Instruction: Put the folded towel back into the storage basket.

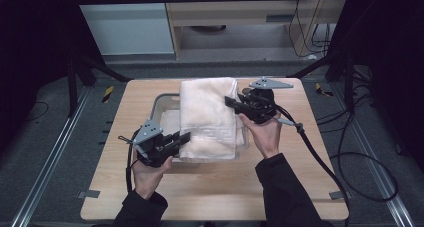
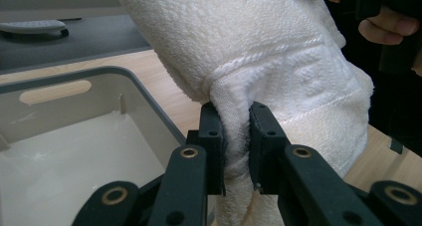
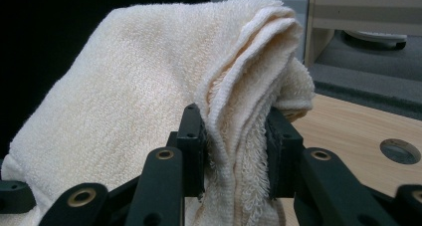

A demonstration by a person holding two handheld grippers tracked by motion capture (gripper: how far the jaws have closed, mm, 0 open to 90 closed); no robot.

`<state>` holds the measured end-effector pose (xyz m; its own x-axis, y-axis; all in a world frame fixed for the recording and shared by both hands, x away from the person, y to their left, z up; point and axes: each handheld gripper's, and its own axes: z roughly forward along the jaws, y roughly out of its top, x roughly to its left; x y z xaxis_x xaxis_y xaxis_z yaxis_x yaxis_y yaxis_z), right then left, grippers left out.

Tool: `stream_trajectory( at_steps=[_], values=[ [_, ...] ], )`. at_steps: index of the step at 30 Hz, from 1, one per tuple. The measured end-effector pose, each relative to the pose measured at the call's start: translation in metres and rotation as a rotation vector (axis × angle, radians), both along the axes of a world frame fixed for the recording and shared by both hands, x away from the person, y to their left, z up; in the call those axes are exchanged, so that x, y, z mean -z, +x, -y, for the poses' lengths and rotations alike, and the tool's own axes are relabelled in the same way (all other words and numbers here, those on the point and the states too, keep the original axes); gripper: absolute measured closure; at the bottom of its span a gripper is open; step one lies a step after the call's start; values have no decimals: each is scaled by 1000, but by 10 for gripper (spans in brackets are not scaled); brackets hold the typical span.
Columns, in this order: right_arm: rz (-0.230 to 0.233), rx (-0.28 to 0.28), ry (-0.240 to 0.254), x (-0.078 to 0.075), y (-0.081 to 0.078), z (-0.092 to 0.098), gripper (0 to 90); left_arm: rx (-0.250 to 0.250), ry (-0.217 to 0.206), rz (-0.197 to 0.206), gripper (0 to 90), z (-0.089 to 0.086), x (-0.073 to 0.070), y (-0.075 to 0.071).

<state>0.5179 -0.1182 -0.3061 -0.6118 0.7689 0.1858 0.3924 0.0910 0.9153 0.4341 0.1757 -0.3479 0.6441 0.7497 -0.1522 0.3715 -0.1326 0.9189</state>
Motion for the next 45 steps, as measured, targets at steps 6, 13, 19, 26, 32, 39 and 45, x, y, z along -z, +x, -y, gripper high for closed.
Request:
stream_trajectory(
  at_steps=[6, 13, 19, 26, 32, 39, 45],
  values=[
    [6, 0, 9, -1, 4, -9, 665, -29, -7, 6, 779, -8, -2, 2],
    [6, 1, 3, -2, 9, -23, 665, -61, -16, 2, 779, -19, -2, 6],
    [13, 3, -2, -3, 13, -33, 666, -83, -15, -2, 779, -26, -2, 9],
    [16, 3, -7, -3, 18, -44, 666, -111, -20, -5, 779, -35, -1, 12],
    [21, 3, -9, -2, 22, -54, 666, -136, -14, -3, 779, -41, -2, 13],
    [27, 0, -17, -4, 26, -65, 666, -161, -18, -2, 779, -51, -3, 15],
    [22, -7, -4, -4, 31, -77, 666, -191, -17, 1, 779, -60, -4, 16]
  ],
)
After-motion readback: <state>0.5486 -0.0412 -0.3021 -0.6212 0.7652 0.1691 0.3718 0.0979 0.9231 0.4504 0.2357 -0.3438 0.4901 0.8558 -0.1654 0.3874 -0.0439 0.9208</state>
